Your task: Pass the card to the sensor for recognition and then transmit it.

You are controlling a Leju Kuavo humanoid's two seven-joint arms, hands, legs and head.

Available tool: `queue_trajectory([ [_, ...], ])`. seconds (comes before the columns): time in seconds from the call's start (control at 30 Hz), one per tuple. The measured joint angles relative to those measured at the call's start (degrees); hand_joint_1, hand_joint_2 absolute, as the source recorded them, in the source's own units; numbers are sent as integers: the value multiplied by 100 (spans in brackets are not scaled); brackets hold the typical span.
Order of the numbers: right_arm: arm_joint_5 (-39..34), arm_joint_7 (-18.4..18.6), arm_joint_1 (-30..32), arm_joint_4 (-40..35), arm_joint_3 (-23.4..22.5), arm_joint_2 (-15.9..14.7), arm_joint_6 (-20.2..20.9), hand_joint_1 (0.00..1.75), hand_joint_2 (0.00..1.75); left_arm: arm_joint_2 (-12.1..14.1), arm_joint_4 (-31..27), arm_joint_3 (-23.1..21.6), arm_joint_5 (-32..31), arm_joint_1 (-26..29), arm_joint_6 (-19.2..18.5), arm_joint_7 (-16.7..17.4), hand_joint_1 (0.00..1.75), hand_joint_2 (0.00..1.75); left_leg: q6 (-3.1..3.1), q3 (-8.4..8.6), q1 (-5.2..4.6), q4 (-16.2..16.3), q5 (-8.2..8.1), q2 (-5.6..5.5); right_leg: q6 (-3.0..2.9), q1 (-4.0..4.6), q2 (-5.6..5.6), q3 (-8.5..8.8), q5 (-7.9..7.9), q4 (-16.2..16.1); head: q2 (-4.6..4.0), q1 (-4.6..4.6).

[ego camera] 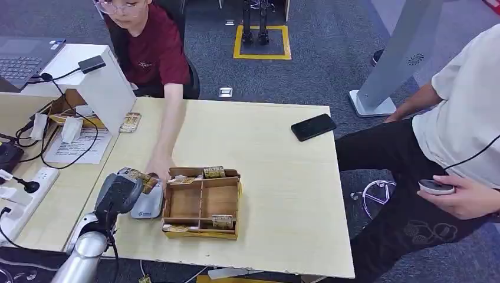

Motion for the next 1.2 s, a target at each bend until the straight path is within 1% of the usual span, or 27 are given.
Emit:
queue_trajectory([
  [0.2, 7, 42, -1, 0, 15, 15, -22, 0, 175, -51, 188, -7, -256, -69, 133, 135, 175, 175, 0, -1, 0, 0, 0, 0, 0, 0, 0, 0, 0, 0, -2, 2],
  [0.5, 7, 42, -1, 0, 22, 20, -13, 0, 175, -75, 420, -7, -472, -130, 253, 177, 175, 175, 0, -1, 0, 0, 0, 0, 0, 0, 0, 1, 0, 0, 0, 2],
  [0.67, 7, 44, -2, 0, 37, 20, 4, 0, 175, -110, 584, -7, -901, -152, 573, 238, 175, 175, 0, -1, 0, 0, 0, 0, 0, 0, -1, 2, 0, 0, -2, 0],
  [0.8, 7, 44, -3, 0, 103, 20, 0, 0, 175, -120, 696, -5, -1078, -168, 726, 251, 175, 175, 0, 0, 0, 0, 0, 0, 0, 0, -1, 3, 0, 0, 0, 0],
  [1.2, 4, 31, -3, 0, 162, 22, 2, 0, 175, -164, 787, -2, -1281, -153, 763, 256, 175, 175, 0, 1, 0, 0, 0, -1, 0, 0, -2, 7, 0, 0, -2, 0],
])
